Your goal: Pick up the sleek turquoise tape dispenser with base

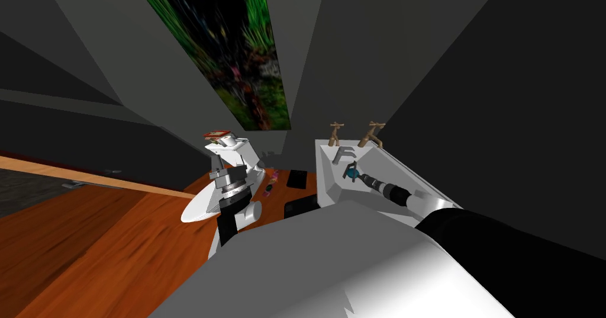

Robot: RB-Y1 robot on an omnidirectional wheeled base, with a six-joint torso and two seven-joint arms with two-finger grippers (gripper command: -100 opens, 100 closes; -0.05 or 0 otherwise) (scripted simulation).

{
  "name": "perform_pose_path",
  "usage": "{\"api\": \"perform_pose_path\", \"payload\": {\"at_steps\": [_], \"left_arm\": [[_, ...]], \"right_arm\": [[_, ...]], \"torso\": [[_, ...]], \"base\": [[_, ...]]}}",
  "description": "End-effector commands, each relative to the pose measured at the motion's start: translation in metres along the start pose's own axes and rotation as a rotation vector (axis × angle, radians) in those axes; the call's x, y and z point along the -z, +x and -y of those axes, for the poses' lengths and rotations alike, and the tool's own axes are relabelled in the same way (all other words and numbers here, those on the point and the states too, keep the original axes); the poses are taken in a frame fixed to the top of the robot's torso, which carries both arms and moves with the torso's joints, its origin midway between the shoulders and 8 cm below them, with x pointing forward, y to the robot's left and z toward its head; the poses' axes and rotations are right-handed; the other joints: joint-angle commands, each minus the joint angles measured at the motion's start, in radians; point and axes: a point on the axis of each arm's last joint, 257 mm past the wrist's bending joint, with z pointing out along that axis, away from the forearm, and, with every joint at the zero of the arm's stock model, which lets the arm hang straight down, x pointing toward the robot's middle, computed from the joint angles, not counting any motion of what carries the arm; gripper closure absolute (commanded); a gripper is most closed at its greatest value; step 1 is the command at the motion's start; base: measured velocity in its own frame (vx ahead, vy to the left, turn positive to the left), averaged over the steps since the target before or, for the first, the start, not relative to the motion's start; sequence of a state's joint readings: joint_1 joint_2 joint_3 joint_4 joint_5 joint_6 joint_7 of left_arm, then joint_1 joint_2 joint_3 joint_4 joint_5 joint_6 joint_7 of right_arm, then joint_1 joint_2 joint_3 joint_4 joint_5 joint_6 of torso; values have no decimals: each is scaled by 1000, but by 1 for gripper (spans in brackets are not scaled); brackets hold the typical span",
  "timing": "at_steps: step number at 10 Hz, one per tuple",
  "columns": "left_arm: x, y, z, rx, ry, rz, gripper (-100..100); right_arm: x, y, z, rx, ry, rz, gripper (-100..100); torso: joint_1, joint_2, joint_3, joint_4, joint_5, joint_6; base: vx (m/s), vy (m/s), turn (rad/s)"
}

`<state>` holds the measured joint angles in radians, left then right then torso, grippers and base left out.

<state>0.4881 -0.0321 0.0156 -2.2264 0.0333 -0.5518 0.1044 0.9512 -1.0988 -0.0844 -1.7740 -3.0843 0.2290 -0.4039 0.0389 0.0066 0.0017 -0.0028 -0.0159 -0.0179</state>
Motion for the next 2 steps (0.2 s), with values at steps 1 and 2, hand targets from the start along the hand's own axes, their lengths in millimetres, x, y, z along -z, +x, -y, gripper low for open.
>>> {"api": "perform_pose_path", "payload": {"at_steps": [1, 2], "left_arm": [[0, 0, 0, 0, 0, 0, 0], [0, 0, 0, 0, 0, 0, 0]], "right_arm": [[0, 0, 0, 0, 0, 0, 100], [0, 0, 0, -4, 0, 0, 0]], "torso": [[0, 0, 0, 0, 0, 0], [-1, -1, -1, 0, 0, 0]], "base": [[-5, 9, -8], [0, 0, 0]]}}
